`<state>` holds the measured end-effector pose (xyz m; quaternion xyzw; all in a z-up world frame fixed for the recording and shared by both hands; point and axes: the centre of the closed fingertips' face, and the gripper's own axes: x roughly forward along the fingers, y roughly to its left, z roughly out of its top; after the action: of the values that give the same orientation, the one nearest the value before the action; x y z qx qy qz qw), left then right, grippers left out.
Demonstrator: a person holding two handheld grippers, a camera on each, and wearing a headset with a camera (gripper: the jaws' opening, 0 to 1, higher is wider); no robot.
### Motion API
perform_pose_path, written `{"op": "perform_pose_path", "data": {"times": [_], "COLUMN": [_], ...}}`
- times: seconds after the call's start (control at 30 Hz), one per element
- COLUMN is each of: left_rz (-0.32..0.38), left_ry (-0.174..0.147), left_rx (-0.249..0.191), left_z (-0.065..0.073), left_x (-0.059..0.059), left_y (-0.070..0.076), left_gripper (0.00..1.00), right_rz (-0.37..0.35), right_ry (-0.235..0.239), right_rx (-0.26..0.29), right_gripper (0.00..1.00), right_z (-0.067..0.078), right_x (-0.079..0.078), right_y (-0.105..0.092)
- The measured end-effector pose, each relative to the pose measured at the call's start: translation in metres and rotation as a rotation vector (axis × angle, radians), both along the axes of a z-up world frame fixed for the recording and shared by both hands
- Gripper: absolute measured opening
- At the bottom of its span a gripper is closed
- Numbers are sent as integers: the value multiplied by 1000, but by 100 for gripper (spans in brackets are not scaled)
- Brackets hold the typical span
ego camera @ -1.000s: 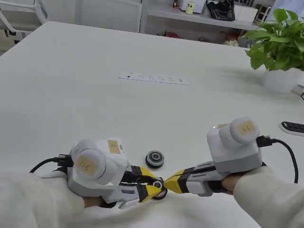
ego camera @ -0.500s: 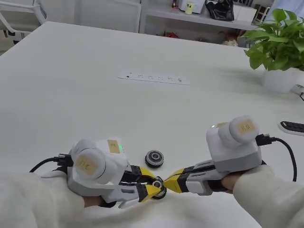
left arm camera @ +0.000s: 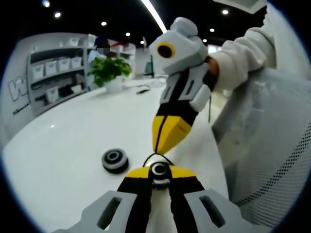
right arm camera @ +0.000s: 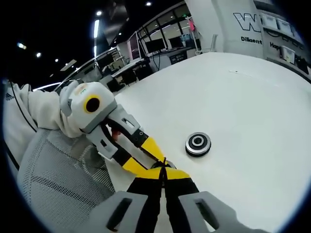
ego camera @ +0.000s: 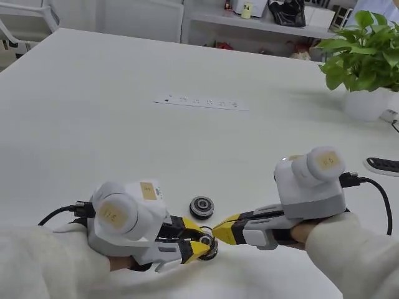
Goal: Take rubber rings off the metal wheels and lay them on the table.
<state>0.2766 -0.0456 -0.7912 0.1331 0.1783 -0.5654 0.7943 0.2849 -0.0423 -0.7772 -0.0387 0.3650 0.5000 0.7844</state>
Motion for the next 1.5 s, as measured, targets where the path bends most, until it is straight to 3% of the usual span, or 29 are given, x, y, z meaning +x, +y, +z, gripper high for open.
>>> {"op": "perform_pose_path", "data": {"times": [0.13, 0.2, 0.3, 0.37, 0.57, 0.63, 0.67, 0.77, 0.93, 1.07, 1.2, 1.3, 1.5], "left_rz": [6, 19, -11, -7, -56, -70, -89, -89, -75, -61, -56, -30, 32], "left_ry": [8, 42, 12, 23, -16, 35, 38, 20, -15, -42, -95, -103, -108], "left_rx": [-2, -8, 29, 41, 105, 77, 61, 62, 30, -5, -17, -53, -71], "left_z": [0, 1, 0, 1, 3, 7, 13, 22, 43, 60, 75, 87, 95], "left_x": [0, 1, 0, 0, -6, -12, -16, -16, -12, -9, -10, -9, -10], "left_y": [0, 0, 0, 1, 5, 3, 2, 6, 14, 20, 26, 33, 50], "left_gripper": [14, 14, 14, 14, 19, 25, 29, 39, 42, 57, 63, 65, 80], "right_rz": [-7, -7, -17, -22, -34, -39, -43, -53, -85, -101, -116, -126, -141], "right_ry": [5, 5, 15, 25, 30, 32, 37, 38, 38, 41, 37, 37, 36], "right_rx": [0, -5, -5, -2, 8, 13, 18, 32, 64, 85, 112, 131, 163], "right_gripper": [0, 0, 0, 0, 0, 0, 0, 0, 0, 0, 0, 0, 0], "right_z": [0, -1, -2, -3, -1, 0, 1, 4, 10, 15, 21, 25, 33], "right_x": [1, 0, 0, 0, 1, 1, 1, 2, 7, 8, 10, 11, 11], "right_y": [0, -1, -2, -2, -3, -3, -3, -3, -6, -6, -5, -4, -2]}}
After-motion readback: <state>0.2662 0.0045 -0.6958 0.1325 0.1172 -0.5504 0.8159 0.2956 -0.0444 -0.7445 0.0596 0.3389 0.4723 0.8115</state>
